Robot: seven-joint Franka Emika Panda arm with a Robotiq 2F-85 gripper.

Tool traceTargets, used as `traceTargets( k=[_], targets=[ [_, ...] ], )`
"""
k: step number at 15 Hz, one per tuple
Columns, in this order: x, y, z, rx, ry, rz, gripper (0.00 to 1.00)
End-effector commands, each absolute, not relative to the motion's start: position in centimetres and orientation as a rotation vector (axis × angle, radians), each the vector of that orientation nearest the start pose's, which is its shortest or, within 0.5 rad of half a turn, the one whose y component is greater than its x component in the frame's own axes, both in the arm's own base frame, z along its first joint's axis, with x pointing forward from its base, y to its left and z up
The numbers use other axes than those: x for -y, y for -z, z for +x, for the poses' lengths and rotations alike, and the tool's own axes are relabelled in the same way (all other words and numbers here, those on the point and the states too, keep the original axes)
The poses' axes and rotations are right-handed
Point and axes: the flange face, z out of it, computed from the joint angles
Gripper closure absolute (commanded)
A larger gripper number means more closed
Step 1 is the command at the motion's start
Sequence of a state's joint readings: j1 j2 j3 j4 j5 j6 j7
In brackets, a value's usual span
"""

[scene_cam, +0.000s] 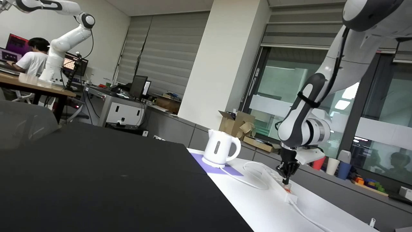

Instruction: Turn off the main switch on the adapter

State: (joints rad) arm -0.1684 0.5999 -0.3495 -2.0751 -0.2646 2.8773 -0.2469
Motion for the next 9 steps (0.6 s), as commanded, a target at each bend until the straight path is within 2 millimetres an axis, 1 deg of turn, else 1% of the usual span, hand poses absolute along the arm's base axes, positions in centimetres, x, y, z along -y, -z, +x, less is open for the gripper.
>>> traceTargets(
  k=[1, 3, 5, 6, 9],
  targets=[
    [27.9, -21.2, 56.4, 0.084, 0.131, -3.621, 1.00],
    [27.8, -22.9, 57.8, 0.064, 0.059, -3.666, 1.00],
    [27.4, -24.7, 58.9, 0.046, -0.092, -3.646, 1.00],
    [27.0, -25.3, 59.3, 0.048, -0.183, -3.601, 1.00],
    [26.9, -27.2, 59.9, 0.001, -0.408, -3.479, 1.00]
  ],
)
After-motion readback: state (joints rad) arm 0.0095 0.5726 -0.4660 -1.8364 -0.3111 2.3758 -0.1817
